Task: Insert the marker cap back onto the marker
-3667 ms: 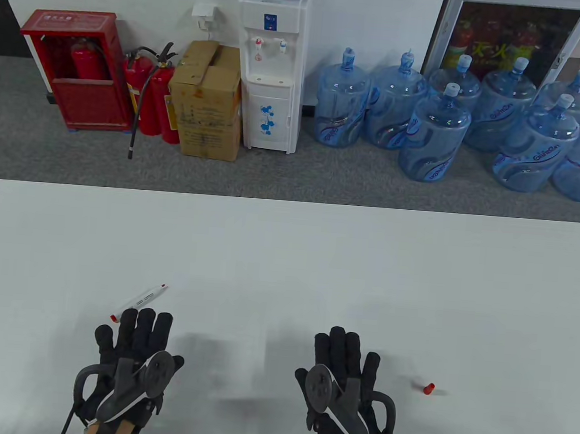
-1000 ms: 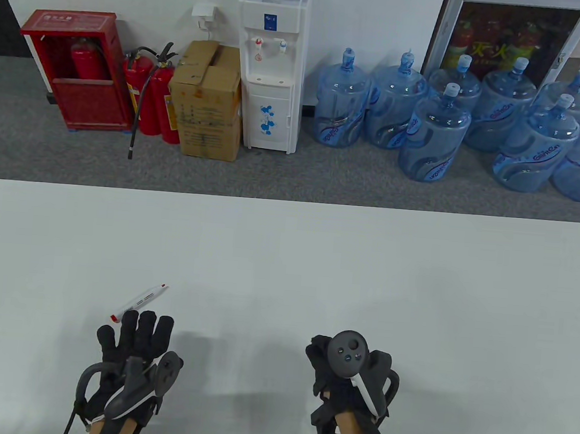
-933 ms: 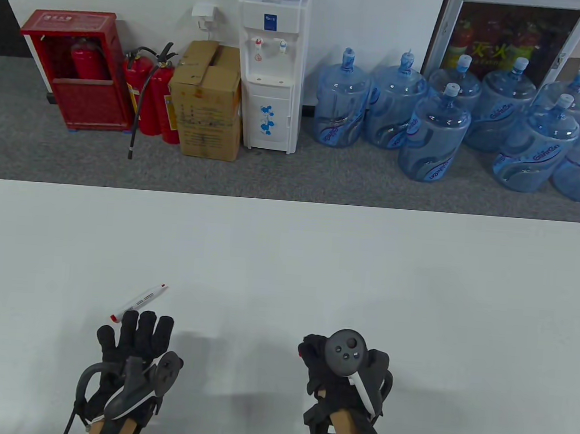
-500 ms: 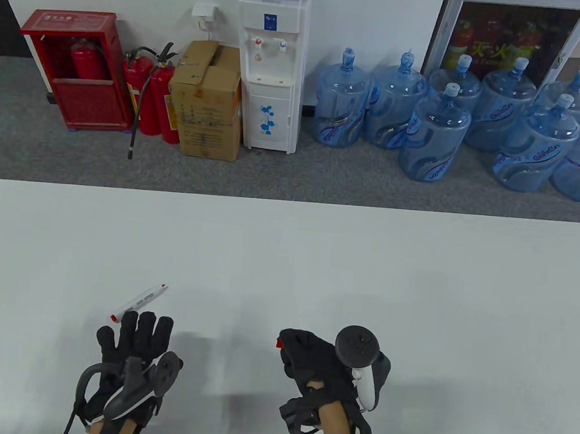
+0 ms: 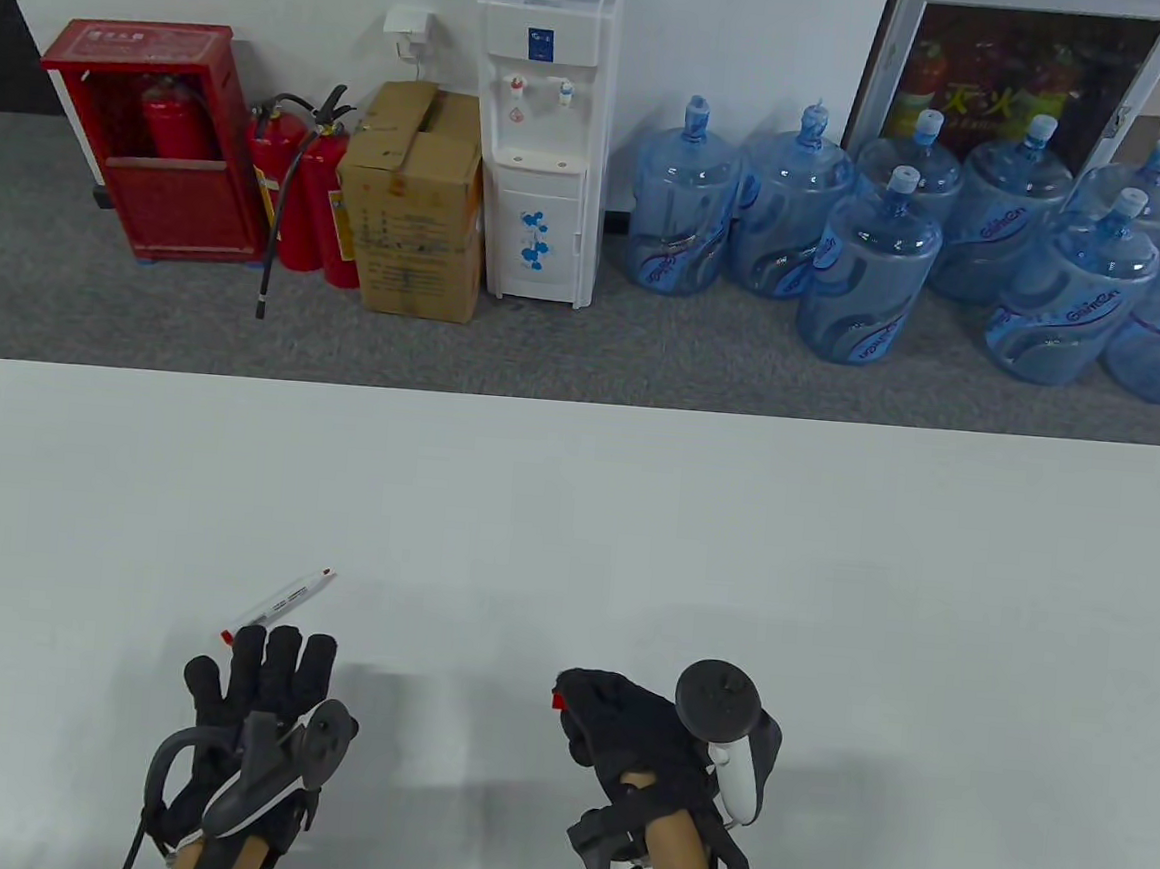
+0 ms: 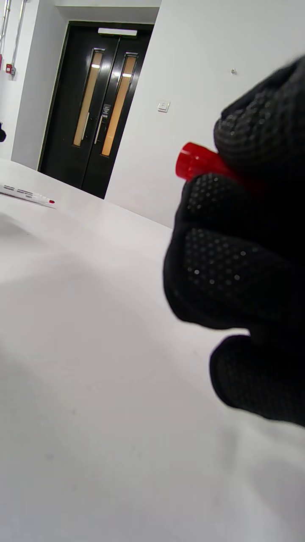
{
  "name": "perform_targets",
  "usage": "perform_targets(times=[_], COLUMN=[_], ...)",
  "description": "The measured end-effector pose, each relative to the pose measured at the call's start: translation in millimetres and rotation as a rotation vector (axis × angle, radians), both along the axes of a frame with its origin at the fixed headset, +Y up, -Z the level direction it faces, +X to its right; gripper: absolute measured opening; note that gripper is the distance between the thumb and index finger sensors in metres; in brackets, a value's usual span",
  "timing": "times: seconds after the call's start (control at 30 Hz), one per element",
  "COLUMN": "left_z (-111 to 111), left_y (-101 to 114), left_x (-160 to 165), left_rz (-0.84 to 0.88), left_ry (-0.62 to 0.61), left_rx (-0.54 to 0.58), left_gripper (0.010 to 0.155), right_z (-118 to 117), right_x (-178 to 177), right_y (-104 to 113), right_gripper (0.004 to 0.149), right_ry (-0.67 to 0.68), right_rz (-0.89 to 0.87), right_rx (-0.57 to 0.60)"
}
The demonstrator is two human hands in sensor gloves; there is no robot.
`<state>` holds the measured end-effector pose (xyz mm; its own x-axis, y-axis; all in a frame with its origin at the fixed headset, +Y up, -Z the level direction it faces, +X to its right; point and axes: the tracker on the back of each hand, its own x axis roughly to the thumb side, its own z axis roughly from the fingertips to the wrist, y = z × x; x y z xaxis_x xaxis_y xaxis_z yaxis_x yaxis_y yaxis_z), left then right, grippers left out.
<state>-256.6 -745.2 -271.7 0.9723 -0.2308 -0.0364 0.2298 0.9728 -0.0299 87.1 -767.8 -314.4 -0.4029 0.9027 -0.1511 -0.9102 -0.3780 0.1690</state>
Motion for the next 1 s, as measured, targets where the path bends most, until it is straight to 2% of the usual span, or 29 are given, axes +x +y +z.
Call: perform_targets(times=[0.2, 0.33, 0.43, 0.6, 0.7, 0.83, 1.0], left_z=[-4.2, -12.0, -24.7, -51.5, -66.2, -84.6, -96.7], left_y=[-1.7, 11.5, 21.9, 25.8, 23.2, 9.3, -4.6], left_x=[-6.0, -19.3, -34.8, -47.7, -51.9, -57.2, -50.7], left_rz=[0.000, 0.023, 0.102, -0.034, -0.060, -0.072, -0.147], left_ry=[0.027, 0.059, 0.120, 0.159, 0.181, 0.227, 0.226], left_rx=[-0.002, 0.053, 0.097, 0.074, 0.070, 0.005, -0.039], left_gripper=[0.081, 0.078, 0.075, 0.074, 0.072, 0.070, 0.070], right_z=[1.9, 2.9, 2.5, 2.5, 2.2, 1.4, 0.7], right_x=[6.0, 9.7, 10.1, 6.0, 3.8, 2.4, 1.8], right_y=[-3.8, -3.8, -4.9, -4.7, -4.0, -3.5, -3.4], right_gripper=[0.047, 0.047, 0.047, 0.047, 0.047, 0.047, 0.047], right_ry=[-0.012, -0.020, -0.014, 0.004, 0.013, 0.017, 0.011], right_rz=[-0.018, -0.038, -0.053, -0.049, -0.046, -0.042, -0.038], right_rx=[-0.006, -0.004, -0.005, -0.007, -0.006, -0.003, 0.003])
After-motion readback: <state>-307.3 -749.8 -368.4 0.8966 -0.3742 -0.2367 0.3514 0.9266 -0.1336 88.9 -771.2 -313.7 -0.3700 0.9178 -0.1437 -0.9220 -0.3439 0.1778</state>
